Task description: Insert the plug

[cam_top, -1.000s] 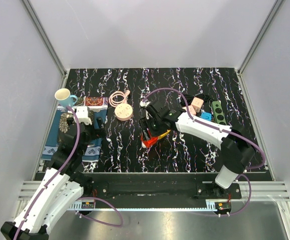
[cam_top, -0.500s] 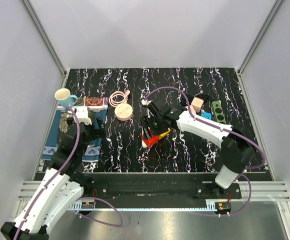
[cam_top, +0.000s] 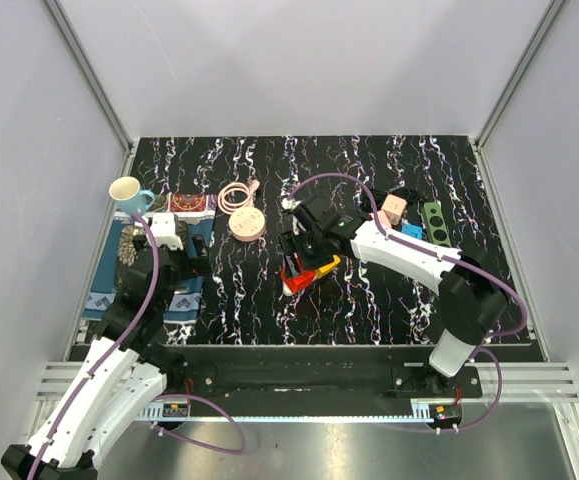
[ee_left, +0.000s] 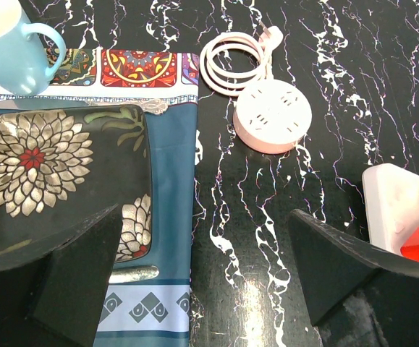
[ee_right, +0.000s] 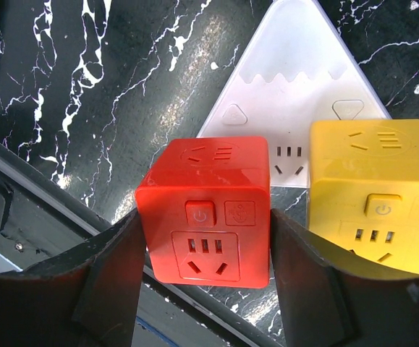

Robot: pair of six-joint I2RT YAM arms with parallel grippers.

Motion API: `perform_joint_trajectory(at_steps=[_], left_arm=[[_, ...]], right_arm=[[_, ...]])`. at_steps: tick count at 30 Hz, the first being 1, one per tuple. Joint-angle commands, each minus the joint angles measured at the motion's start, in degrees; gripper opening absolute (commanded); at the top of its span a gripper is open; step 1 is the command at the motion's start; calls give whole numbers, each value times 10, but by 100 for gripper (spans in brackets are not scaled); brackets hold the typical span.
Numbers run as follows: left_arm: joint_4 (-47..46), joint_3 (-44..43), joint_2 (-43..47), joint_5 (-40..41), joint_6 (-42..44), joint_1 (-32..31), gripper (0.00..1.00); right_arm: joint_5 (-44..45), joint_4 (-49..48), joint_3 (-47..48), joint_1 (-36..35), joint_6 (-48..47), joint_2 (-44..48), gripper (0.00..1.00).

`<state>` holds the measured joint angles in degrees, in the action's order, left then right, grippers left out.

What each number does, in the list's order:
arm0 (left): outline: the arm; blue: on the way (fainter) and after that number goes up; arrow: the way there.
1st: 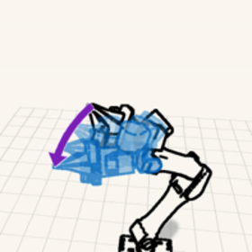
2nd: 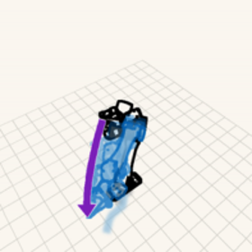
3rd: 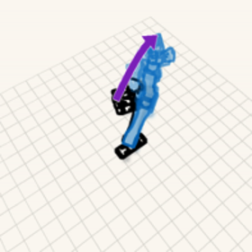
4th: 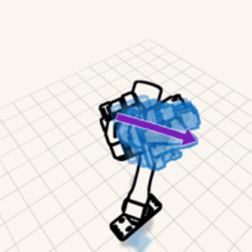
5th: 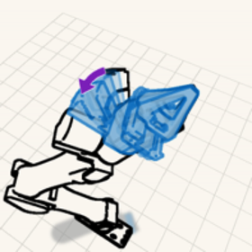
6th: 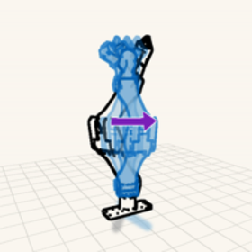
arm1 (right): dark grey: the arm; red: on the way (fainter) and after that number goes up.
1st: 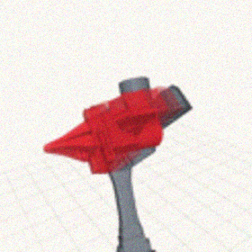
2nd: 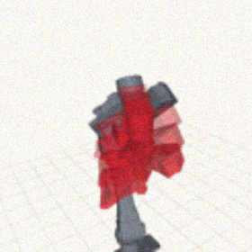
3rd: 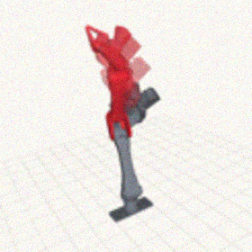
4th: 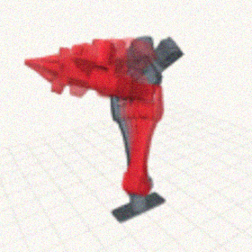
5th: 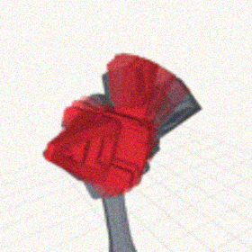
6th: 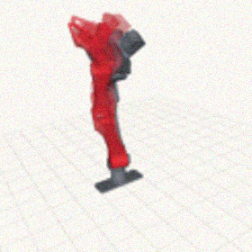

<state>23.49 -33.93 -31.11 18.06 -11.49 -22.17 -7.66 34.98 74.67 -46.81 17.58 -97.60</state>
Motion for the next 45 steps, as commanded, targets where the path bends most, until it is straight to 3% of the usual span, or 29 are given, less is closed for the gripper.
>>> perform_joint_trajectory(at_steps=[1, 45], left_arm=[[-16, 0, 4, 7, 8, 3, 99], [-17, 1, 1, 7, 9, 3, 99]], right_arm=[[-10, -31, 18, 4, 1, 0, 0], [40, -45, -52, 3, 1, 23, 0]])
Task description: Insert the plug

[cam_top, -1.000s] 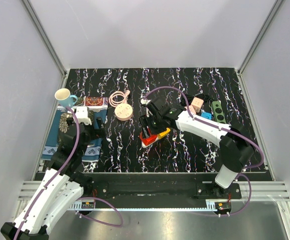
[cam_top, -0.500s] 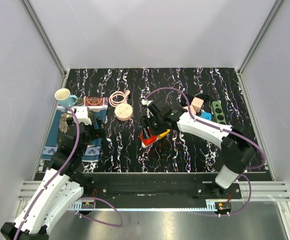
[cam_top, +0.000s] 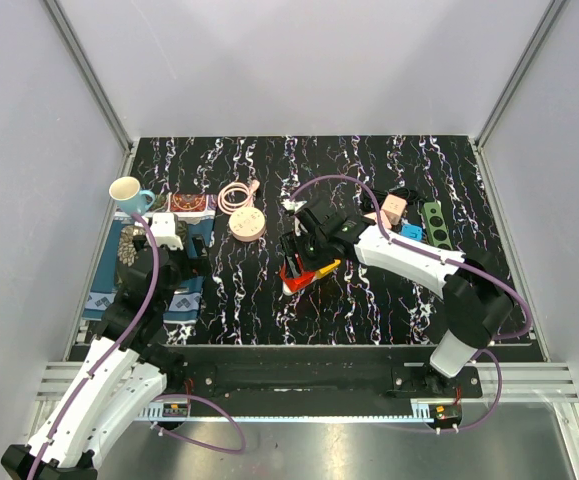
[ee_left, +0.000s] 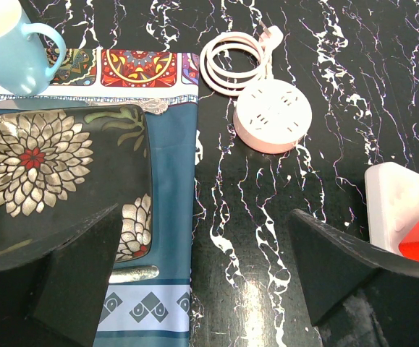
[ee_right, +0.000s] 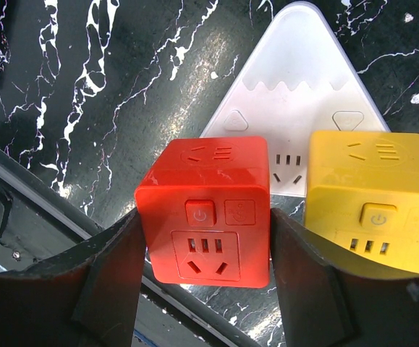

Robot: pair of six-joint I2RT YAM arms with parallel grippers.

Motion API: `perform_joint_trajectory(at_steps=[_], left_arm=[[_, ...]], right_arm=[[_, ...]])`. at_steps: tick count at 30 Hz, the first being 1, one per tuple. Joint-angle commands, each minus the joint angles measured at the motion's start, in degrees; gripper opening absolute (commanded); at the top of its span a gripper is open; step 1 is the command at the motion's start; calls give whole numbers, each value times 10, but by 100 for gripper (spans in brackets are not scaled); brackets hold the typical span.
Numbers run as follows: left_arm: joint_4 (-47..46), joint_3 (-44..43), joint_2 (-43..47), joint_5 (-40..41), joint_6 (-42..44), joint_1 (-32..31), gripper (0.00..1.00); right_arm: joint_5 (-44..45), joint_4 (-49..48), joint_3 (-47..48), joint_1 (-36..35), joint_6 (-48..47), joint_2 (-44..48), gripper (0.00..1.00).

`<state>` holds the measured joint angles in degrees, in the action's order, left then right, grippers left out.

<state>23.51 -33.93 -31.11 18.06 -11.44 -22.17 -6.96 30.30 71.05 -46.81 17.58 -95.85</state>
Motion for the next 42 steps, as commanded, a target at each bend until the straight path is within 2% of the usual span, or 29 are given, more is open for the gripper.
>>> perform_joint_trajectory(at_steps=[1, 11, 21, 34, 42], left_arm=[[-16, 1, 1, 7, 8, 3, 99], [-16, 0, 0, 9, 7, 3, 99], [-14, 0, 1, 10, 6, 3, 99], [-15, -1, -3, 10, 5, 3, 99], [-14, 0, -3, 10, 5, 3, 99]], right_arm=[[39, 1, -19, 3, 3, 8, 0], [87, -21, -36, 4, 48, 32, 0], [85, -36, -50, 1, 36, 20, 0], [212, 27, -25, -37, 21, -21, 0], [255, 45, -23, -58, 31, -40, 0]])
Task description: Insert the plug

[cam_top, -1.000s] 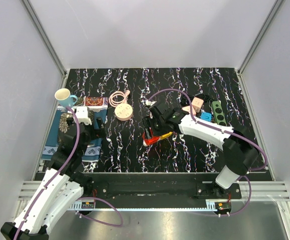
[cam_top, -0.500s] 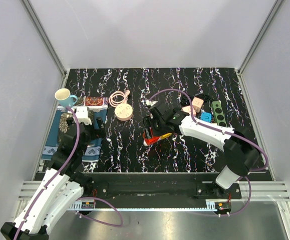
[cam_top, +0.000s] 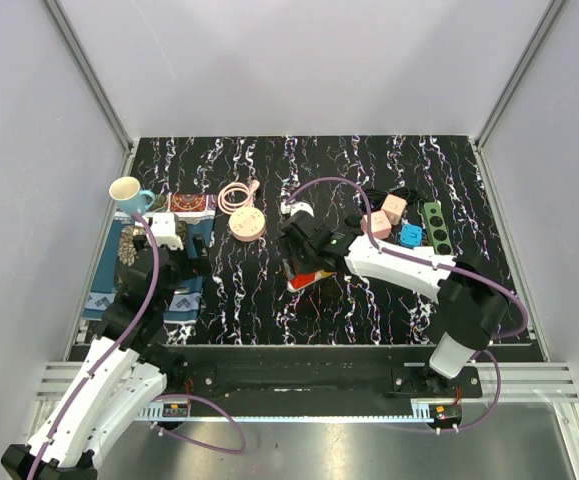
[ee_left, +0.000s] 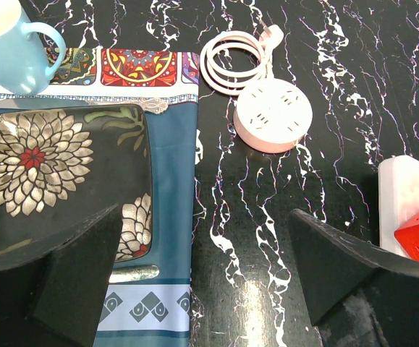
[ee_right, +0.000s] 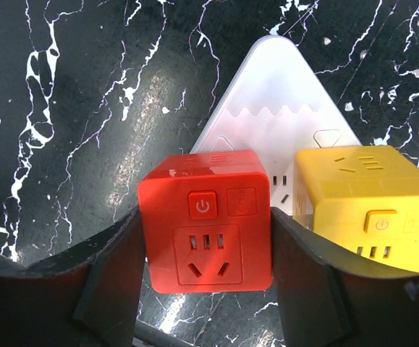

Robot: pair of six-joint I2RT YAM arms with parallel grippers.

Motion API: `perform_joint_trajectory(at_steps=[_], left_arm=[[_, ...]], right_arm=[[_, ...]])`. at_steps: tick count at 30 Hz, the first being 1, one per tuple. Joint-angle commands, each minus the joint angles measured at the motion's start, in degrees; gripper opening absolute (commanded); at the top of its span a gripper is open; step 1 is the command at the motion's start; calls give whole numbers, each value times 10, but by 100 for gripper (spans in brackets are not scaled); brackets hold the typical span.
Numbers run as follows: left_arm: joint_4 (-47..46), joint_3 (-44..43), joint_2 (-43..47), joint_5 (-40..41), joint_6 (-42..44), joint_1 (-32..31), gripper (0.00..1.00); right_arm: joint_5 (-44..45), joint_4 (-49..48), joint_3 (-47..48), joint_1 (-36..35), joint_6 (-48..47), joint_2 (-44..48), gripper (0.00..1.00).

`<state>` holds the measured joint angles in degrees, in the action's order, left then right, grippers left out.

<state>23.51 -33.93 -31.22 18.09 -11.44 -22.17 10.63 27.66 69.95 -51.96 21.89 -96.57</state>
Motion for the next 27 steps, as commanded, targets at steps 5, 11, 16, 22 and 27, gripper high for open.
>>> perform_joint_trajectory(at_steps=[5, 11, 16, 22, 27], left_arm=[[-14, 0, -2, 10, 5, 3, 99], [-14, -1, -5, 8, 4, 3, 99], [-14, -1, -8, 5, 4, 3, 99], [-14, -1, -9, 4, 3, 3, 99], [-14, -1, -11, -2, 0, 3, 99]], right_arm=[[97, 65, -29, -25, 3, -34, 0], [109, 9, -101, -55, 39, 9, 0], [134, -26, -149, -74, 48, 20, 0], [137, -45, -167, -83, 59, 4, 0], [133, -3, -137, -83, 58, -33, 0]])
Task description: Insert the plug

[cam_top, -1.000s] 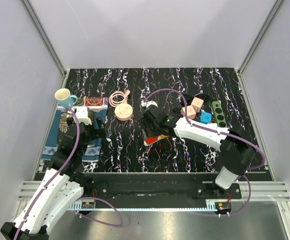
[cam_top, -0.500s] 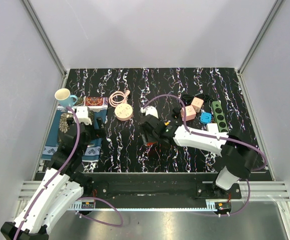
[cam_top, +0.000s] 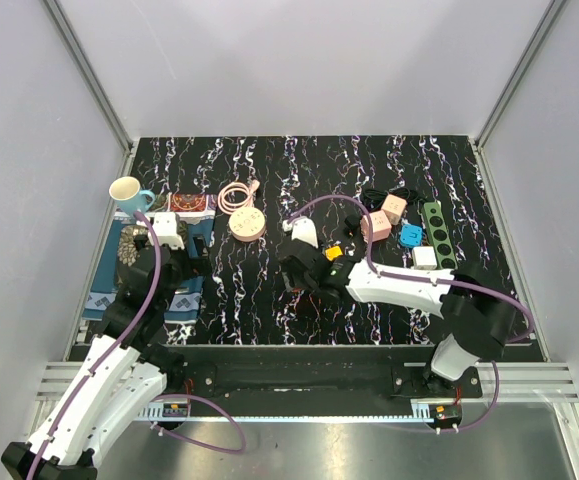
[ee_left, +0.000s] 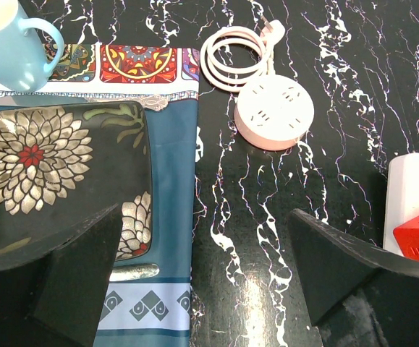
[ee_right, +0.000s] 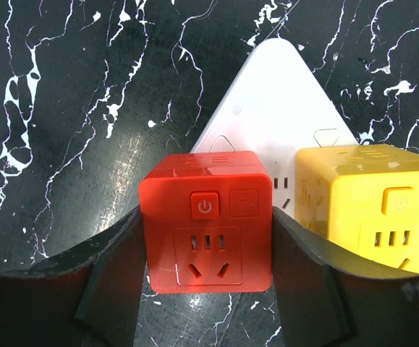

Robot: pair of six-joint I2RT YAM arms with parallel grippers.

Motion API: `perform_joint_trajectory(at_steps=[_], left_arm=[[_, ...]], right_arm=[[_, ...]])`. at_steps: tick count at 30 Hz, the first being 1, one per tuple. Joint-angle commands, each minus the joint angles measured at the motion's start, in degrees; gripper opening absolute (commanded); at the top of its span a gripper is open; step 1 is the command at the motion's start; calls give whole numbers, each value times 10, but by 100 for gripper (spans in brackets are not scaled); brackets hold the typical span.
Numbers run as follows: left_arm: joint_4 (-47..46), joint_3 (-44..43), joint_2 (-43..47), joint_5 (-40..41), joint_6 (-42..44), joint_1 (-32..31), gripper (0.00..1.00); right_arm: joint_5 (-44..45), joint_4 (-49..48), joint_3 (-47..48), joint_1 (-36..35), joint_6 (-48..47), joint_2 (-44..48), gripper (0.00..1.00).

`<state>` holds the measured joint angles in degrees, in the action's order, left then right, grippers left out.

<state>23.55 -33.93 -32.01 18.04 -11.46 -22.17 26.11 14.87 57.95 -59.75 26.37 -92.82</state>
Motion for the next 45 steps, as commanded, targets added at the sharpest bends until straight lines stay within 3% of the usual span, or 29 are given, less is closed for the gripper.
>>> perform_joint_trajectory(at_steps=[1, 11, 14, 15, 18, 19, 21, 22, 26, 45], left_arm=[[-16, -1, -3, -3, 1, 3, 99], [-17, -1, -2, -6, 1, 3, 99], [-18, -1, -2, -8, 0, 3, 99], [-18, -1, -2, -8, 0, 3, 99], [-18, -1, -2, -9, 0, 3, 99], [-18, -1, -2, -10, 0, 3, 99], [-17, 0, -2, -9, 1, 3, 99], [-18, -1, -2, -9, 1, 3, 99], [-16, 0, -1, -6, 1, 3, 99], [-24, -1, -7, -45, 5, 2, 99]], right_arm=[[-24, 130, -15, -5, 17, -76, 0], [-55, 144, -7, -5, 33, -94, 0], [-57, 147, 37, -5, 19, -83, 1], [-56, 150, 51, -5, 15, -78, 15], [-51, 159, 107, -5, 3, -76, 41], [-49, 164, 120, -5, -2, -74, 56], [-39, 169, 154, -5, -5, -69, 67], [-35, 173, 162, -5, -7, -66, 78], [-20, 180, 179, -4, -3, -44, 91], [-88, 124, 16, -5, 47, 55, 94]])
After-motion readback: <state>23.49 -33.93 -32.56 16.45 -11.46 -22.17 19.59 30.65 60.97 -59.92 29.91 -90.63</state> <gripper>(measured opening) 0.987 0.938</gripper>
